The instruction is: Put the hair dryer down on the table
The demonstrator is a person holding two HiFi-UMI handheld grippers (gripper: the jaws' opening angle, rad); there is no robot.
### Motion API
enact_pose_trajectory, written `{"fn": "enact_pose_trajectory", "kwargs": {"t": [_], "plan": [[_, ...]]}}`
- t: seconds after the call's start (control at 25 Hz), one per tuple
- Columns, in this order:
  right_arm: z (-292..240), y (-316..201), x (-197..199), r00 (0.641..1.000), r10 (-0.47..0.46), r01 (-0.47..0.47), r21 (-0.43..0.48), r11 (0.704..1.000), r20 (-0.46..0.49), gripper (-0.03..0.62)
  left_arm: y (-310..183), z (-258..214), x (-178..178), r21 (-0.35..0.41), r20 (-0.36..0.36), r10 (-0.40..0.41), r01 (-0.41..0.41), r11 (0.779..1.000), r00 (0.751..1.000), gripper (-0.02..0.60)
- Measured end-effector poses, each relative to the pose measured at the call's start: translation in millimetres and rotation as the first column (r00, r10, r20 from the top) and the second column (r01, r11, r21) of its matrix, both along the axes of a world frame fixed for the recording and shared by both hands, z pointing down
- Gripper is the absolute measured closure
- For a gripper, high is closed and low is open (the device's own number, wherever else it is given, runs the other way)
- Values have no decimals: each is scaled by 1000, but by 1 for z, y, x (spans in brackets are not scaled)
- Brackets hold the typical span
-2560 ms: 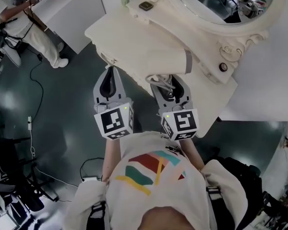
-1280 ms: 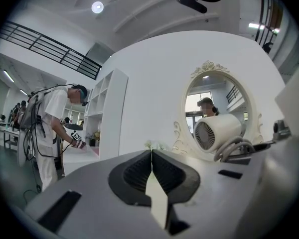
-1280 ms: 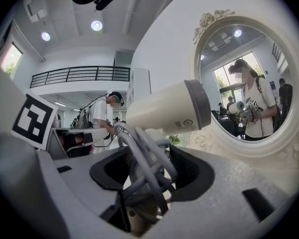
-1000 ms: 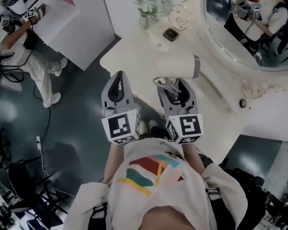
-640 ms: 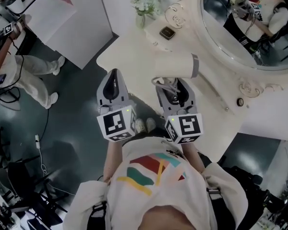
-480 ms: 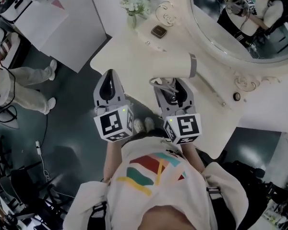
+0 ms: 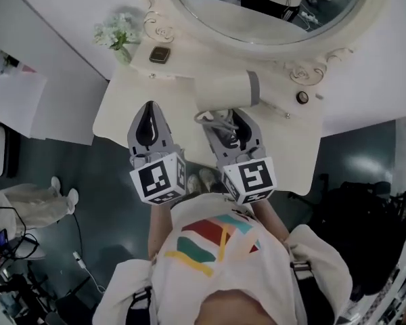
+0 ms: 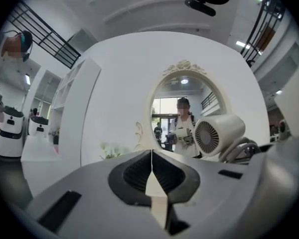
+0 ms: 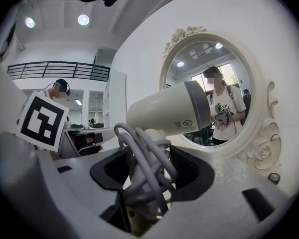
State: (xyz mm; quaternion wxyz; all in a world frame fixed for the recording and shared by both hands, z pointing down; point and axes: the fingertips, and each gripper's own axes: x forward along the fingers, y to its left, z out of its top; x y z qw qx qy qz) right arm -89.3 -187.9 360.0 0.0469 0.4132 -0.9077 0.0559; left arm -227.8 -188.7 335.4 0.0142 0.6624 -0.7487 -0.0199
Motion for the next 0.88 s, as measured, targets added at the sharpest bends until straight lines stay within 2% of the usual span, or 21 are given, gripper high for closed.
{"fn": "enact_pose_trajectory", "kwargs": {"t": [0.2, 0.36, 0.6, 0.88], "plan": [[0, 1, 42, 990, 138, -138, 1, 990, 13, 381, -20, -9, 44, 20, 21, 142, -142, 990, 990, 575], [1, 4, 68, 979, 203, -202, -9, 979, 27, 381, -25, -11, 69, 26, 26, 201, -202, 979, 979, 575], [-1, 3, 88, 966, 255, -255, -5, 967, 36, 379, -28, -14, 90, 29, 36, 251, -252, 967, 967, 575], [-2, 0, 83, 964, 262, -263, 1, 965, 41, 379, -32, -13, 85, 27, 30, 259, -260, 965, 965, 575]]}}
